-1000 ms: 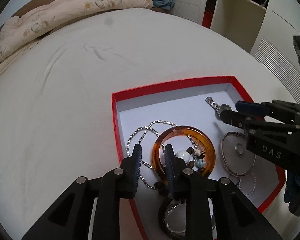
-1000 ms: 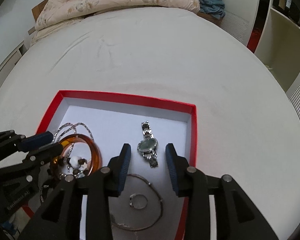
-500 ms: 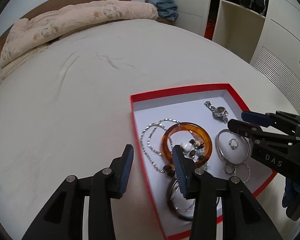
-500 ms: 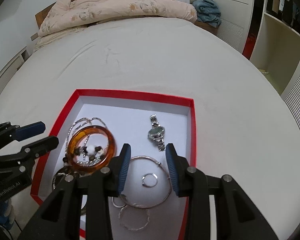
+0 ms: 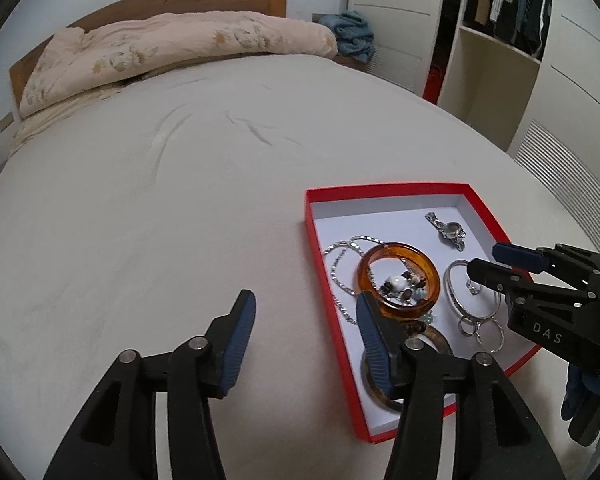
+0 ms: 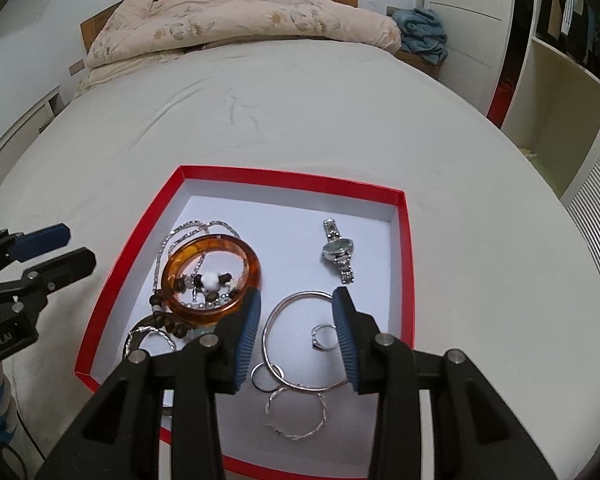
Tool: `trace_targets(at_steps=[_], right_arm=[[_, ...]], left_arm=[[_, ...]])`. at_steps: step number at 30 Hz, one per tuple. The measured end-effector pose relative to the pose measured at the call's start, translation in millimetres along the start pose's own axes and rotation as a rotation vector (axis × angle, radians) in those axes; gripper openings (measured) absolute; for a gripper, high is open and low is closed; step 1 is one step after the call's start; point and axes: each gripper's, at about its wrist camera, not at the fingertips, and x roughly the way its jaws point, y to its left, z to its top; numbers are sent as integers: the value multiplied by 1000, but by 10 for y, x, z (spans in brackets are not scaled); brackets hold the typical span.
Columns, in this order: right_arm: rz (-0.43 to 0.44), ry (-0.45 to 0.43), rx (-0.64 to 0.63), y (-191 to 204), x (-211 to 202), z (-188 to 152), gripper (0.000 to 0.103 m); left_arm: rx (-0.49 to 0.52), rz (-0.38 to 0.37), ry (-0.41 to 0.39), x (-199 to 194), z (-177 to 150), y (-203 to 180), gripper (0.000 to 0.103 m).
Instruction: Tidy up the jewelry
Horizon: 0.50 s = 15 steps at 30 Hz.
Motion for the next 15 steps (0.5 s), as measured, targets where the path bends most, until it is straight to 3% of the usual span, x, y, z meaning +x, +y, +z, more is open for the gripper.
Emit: trace_targets(at_steps=[8,15], right_arm=[[10,-23,-17,149,-125,-95,40],[35,-66,-20,312,-548,-170,41]], left_arm=[[-47,47,-35,-246,-160,162,63],[-77,91,-53,-716,-254,215,71]])
